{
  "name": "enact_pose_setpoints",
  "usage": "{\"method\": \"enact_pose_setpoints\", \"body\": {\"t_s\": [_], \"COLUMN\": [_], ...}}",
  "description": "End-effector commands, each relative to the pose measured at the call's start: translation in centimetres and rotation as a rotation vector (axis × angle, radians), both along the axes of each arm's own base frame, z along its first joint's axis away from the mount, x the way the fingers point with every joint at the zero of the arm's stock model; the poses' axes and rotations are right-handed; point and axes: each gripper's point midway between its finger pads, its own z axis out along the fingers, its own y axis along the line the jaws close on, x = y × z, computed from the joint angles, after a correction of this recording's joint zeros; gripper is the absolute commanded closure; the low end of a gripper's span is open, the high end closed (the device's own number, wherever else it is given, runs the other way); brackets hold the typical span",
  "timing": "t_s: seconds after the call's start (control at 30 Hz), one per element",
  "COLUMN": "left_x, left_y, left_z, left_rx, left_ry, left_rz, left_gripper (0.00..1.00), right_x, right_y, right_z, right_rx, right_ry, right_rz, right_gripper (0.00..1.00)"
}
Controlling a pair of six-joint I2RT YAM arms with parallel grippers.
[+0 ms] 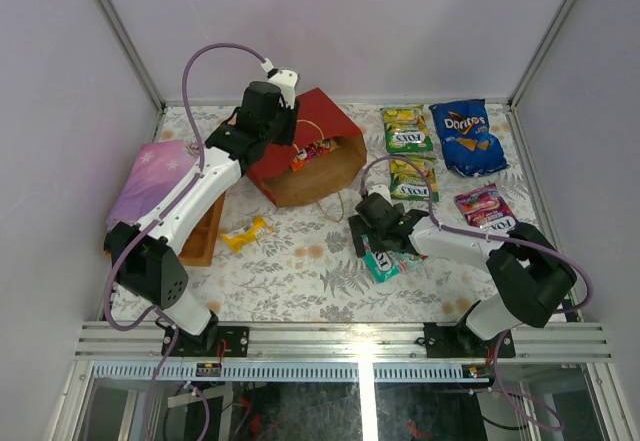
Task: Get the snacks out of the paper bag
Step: Place the snack at the center of the board.
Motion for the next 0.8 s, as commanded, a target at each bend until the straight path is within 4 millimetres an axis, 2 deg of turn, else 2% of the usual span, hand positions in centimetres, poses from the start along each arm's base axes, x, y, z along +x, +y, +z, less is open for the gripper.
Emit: {"method": "enact_pose_setpoints", "body": {"t_s": [0.0,0.17,0.37,0.63,0.7,0.77], "left_x": [0.8,0.7,0.6,0.5,0.5,0.6], "left_y": [0.1,0.3,0.4,0.6,0.6,0.5], "left_z": [0.8,0.8,0.9,1.0,1.0,0.9], "left_rx": [-0.012,-0.010,-0.010,-0.004,-0.006,-0.009], "left_ry": [-0.026,-0.029,-0.035,-0.040,-0.041,-0.040], "left_rz": [0.013,0.019,0.021,0.027,0.026,0.023], "left_gripper": [0.65,0.65,0.66,0.65,0.65,0.65], "right_x": [0.0,0.3,1.7,2.1,2.8,4.0], "right_y": [0.0,-3.2,-5.4,-8.1,-7.9,-6.5], "right_z": [-1.1,-3.1,-2.9,-3.3,-2.5,-0.6], "right_rx": [0.039,0.063,0.008,-0.028,-0.014,0.050], "right_ry": [0.062,0.133,0.072,0.058,0.040,0.001], "right_rz": [-0.043,-0.216,-0.348,-0.450,-0.433,-0.394], "right_gripper": [0.01,0.01,0.01,0.01,0.01,0.00]}}
